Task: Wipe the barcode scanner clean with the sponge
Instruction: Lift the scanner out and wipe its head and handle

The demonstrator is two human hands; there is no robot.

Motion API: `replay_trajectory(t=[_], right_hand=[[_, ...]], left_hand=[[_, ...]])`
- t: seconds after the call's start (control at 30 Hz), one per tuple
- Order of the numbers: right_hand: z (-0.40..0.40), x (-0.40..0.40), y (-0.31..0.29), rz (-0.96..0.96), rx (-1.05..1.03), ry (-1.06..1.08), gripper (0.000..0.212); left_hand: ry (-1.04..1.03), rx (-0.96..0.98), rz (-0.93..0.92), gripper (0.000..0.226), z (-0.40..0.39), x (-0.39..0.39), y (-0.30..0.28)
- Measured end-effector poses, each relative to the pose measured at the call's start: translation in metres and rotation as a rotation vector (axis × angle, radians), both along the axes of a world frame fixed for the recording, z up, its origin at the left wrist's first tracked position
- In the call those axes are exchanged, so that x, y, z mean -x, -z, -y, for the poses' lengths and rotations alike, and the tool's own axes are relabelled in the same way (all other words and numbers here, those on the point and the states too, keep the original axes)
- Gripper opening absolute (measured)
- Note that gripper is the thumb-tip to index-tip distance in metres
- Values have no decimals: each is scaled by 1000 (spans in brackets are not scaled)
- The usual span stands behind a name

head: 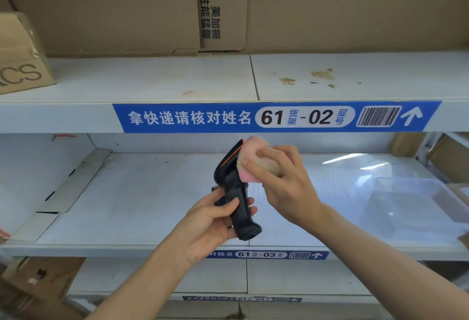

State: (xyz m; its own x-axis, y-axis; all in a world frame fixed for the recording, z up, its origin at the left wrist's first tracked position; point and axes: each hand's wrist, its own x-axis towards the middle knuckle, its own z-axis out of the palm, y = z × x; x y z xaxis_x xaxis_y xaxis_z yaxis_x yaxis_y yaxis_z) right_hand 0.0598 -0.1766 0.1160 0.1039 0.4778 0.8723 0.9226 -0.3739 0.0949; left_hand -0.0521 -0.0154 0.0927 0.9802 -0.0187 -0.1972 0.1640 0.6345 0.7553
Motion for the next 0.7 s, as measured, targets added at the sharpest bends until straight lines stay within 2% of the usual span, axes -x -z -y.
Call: replay_trajectory(t=[0.23,0.33,0.47,0.6,0.7], right_hand=[[17,-9,12,-314,142,30,53],[18,-9,7,-321,16,-10,59],[3,-5,-11,-297,-53,-96,53],[1,-7,-15,-341,46,-113,49],[10,-11,-12,-392,232,-41,48]], left_hand=[[18,34,38,52,-17,7,6],[28,20,14,51,-17,9,10],[85,-24,5,50,-8,8,15],[100,-29,12,57,-11,12,17],[82,-69,-4,52,-16,15,17]])
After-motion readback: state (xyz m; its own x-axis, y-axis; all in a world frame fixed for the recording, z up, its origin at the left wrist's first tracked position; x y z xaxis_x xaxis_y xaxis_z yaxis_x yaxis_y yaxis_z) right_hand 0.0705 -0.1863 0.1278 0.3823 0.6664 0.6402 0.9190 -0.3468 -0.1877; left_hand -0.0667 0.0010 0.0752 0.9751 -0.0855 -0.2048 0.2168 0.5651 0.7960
